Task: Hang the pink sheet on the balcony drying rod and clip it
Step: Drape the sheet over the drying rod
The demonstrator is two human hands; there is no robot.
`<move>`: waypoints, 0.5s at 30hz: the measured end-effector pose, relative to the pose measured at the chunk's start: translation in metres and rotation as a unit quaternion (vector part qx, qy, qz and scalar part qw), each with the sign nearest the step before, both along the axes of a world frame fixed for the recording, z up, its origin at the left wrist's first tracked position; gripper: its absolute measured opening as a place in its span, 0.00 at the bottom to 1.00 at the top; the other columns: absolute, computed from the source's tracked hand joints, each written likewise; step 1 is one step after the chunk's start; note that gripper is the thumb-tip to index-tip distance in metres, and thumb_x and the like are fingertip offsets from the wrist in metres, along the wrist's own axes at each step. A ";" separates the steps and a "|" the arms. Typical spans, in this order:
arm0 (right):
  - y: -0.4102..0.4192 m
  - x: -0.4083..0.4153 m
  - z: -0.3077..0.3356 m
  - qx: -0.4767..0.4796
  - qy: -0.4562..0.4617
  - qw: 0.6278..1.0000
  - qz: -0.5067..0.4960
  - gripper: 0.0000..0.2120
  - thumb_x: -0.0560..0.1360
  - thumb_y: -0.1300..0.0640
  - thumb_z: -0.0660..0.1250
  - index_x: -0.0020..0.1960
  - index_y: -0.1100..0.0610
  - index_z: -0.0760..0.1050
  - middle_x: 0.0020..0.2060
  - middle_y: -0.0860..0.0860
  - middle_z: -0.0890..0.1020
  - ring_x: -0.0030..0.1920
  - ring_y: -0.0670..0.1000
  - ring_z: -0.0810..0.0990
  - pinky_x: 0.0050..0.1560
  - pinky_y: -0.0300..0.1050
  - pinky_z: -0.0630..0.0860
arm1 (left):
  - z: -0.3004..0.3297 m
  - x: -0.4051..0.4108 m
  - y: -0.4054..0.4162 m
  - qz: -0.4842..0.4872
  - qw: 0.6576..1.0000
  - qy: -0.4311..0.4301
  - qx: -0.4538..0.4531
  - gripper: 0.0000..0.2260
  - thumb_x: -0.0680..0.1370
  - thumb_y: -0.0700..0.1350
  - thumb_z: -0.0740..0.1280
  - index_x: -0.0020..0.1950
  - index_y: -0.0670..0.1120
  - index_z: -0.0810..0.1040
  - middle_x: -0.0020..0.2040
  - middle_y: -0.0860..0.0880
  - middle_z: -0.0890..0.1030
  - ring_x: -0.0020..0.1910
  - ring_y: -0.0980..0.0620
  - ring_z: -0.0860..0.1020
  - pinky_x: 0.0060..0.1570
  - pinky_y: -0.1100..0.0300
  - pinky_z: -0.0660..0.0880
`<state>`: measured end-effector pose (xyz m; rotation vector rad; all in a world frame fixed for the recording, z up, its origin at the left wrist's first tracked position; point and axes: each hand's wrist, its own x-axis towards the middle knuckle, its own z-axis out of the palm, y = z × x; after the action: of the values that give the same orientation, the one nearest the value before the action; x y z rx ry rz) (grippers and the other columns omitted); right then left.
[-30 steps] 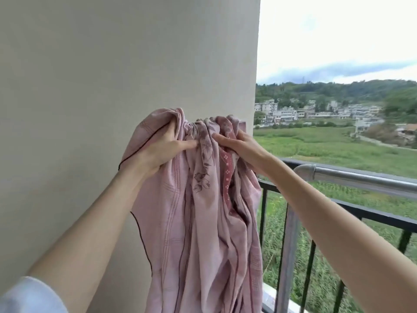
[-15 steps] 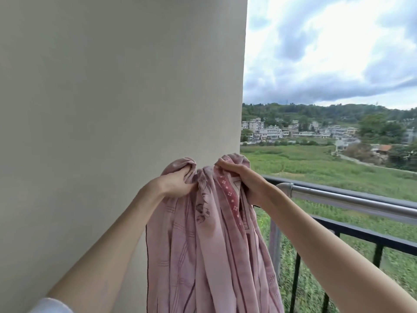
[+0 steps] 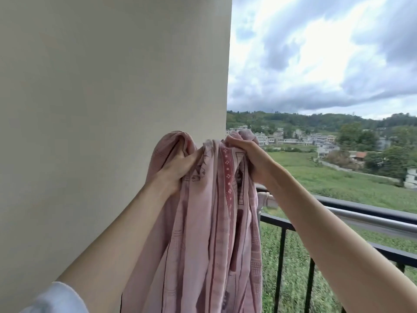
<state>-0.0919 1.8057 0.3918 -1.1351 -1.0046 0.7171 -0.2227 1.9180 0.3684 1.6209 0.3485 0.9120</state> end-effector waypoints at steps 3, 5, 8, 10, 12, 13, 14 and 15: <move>-0.032 0.014 0.018 0.023 -0.019 0.999 -0.024 0.10 0.76 0.52 0.64 0.37 0.54 0.71 0.30 0.50 0.80 0.32 0.50 0.78 0.43 0.45 0.73 | 0.022 0.025 -0.013 -0.021 0.999 0.035 0.019 0.36 0.67 0.63 0.70 0.70 0.47 0.66 0.59 0.51 0.75 0.56 0.51 0.77 0.55 0.58 0.73; -0.052 0.023 0.026 0.032 -0.023 0.998 -0.040 0.11 0.76 0.53 0.63 0.37 0.55 0.71 0.29 0.50 0.81 0.32 0.50 0.78 0.44 0.46 0.73 | 0.033 0.042 -0.021 -0.069 0.997 0.036 0.016 0.37 0.61 0.67 0.71 0.62 0.46 0.76 0.58 0.47 0.80 0.56 0.48 0.78 0.61 0.52 0.72; -0.077 0.037 0.030 0.025 -0.020 0.997 -0.076 0.10 0.76 0.53 0.64 0.37 0.56 0.72 0.29 0.51 0.82 0.32 0.51 0.79 0.44 0.46 0.74 | 0.041 0.067 -0.039 -0.135 0.990 0.017 0.020 0.24 0.75 0.57 0.64 0.65 0.44 0.73 0.64 0.44 0.76 0.61 0.52 0.75 0.63 0.55 0.70; -0.090 0.046 0.025 -0.006 -0.018 0.994 -0.107 0.08 0.75 0.53 0.66 0.39 0.56 0.73 0.30 0.52 0.82 0.32 0.50 0.80 0.41 0.46 0.74 | 0.035 0.083 -0.049 -0.185 0.982 0.023 0.005 0.20 0.79 0.50 0.60 0.67 0.40 0.69 0.57 0.45 0.80 0.48 0.58 0.80 0.50 0.61 0.74; -0.102 0.056 0.010 -0.060 -0.021 0.988 -0.143 0.08 0.74 0.54 0.67 0.38 0.56 0.74 0.33 0.53 0.81 0.34 0.51 0.80 0.42 0.45 0.75 | 0.019 0.096 -0.059 -0.227 0.971 0.070 -0.004 0.18 0.79 0.50 0.60 0.67 0.45 0.68 0.54 0.46 0.81 0.46 0.56 0.81 0.45 0.60 0.76; -0.108 0.060 0.001 -0.082 -0.019 0.985 -0.152 0.10 0.73 0.55 0.68 0.35 0.55 0.73 0.34 0.53 0.80 0.35 0.52 0.79 0.43 0.46 0.74 | 0.012 0.101 -0.062 -0.233 0.967 0.097 -0.008 0.21 0.78 0.50 0.62 0.70 0.47 0.65 0.59 0.44 0.78 0.52 0.52 0.80 0.48 0.58 0.77; -0.114 0.065 -0.008 -0.097 -0.011 0.983 -0.158 0.12 0.73 0.55 0.68 0.33 0.55 0.71 0.35 0.54 0.78 0.35 0.52 0.78 0.43 0.46 0.74 | 0.005 0.106 -0.065 -0.239 0.964 0.116 -0.009 0.25 0.76 0.50 0.64 0.72 0.49 0.61 0.64 0.43 0.74 0.58 0.49 0.77 0.54 0.54 0.76; -0.120 0.067 -0.016 -0.107 -0.005 0.980 -0.166 0.14 0.73 0.56 0.68 0.31 0.54 0.70 0.34 0.54 0.77 0.35 0.52 0.77 0.43 0.46 0.73 | 0.001 0.111 -0.068 -0.238 0.963 0.124 -0.001 0.29 0.74 0.50 0.66 0.73 0.50 0.59 0.68 0.43 0.70 0.62 0.48 0.74 0.59 0.52 0.73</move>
<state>-0.0247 1.6854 0.3759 -1.4541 -0.7315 0.5589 -0.1117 1.8501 0.3696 1.7190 0.1182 0.3454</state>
